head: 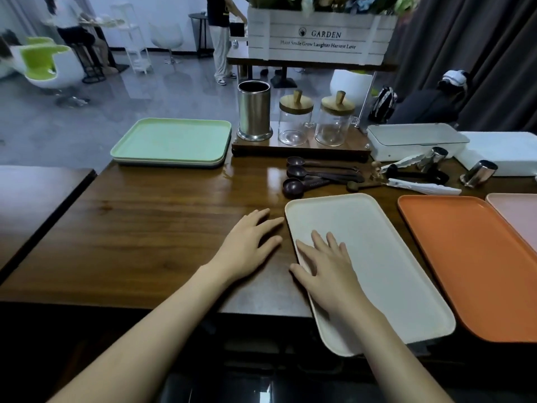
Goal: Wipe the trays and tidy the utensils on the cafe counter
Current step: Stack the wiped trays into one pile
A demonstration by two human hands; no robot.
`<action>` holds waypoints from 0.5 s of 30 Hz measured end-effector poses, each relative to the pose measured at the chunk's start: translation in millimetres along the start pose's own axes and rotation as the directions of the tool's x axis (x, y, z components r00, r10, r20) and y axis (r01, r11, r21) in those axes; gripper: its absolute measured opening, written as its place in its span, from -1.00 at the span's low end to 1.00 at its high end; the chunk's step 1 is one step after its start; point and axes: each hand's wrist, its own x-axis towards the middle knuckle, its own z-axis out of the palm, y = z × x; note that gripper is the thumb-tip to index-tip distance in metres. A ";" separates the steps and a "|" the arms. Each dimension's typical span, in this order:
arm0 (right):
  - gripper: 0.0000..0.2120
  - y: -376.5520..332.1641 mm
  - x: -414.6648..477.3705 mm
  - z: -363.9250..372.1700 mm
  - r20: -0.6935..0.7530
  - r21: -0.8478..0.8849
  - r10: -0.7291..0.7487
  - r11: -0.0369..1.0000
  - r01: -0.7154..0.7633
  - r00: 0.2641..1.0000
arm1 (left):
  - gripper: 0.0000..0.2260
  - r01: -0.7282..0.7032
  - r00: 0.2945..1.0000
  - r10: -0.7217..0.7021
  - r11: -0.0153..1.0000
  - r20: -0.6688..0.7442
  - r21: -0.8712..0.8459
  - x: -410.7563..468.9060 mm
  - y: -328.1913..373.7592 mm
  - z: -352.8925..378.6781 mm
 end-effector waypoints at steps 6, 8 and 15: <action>-0.49 -20.1 -15.4 8.6 0.107 0.052 -0.209 0.977 0.205 0.972 | -0.65 0.102 0.987 -0.118 0.985 -0.110 -0.141 -27.0 -18.1 -18.9; -0.49 -32.5 -16.1 12.5 0.151 0.055 -0.319 0.948 0.314 0.936 | -0.68 0.114 0.986 -0.130 0.983 -0.109 -0.141 -32.2 -26.5 -24.2; -0.49 -56.7 7.7 12.6 0.291 0.128 -0.478 0.878 0.461 0.829 | -0.46 0.208 0.978 -0.208 0.974 -0.015 0.093 -50.4 -61.5 -44.3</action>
